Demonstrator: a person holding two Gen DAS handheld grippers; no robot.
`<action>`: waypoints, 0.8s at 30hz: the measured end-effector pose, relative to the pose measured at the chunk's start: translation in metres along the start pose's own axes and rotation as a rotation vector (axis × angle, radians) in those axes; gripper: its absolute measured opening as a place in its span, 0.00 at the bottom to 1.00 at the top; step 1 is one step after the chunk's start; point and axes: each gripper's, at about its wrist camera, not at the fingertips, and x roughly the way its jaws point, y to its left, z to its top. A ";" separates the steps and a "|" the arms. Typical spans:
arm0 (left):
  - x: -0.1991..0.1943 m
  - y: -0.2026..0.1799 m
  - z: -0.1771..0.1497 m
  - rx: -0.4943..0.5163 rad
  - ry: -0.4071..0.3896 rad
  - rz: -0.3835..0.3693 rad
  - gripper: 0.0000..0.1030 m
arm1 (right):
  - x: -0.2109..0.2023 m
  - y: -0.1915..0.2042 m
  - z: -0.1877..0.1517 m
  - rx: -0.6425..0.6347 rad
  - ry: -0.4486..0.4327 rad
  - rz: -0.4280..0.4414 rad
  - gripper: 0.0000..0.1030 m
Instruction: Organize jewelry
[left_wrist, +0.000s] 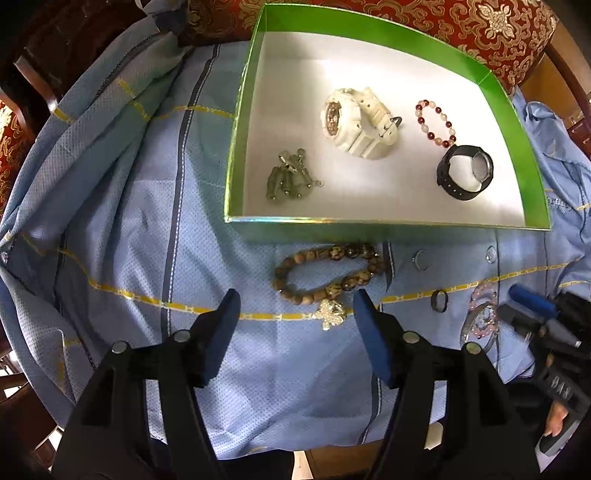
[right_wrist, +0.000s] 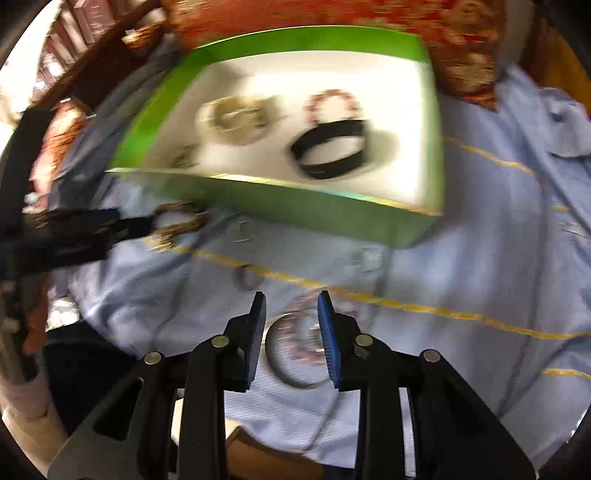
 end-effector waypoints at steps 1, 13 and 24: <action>0.002 -0.001 0.000 0.000 0.004 0.004 0.62 | 0.003 -0.004 0.000 0.016 0.012 -0.033 0.30; 0.002 -0.010 -0.005 0.010 0.014 -0.046 0.74 | 0.016 0.029 -0.021 -0.117 0.059 -0.088 0.69; 0.017 -0.038 -0.012 0.051 0.074 -0.061 0.53 | 0.037 0.048 -0.037 -0.175 0.100 -0.179 0.69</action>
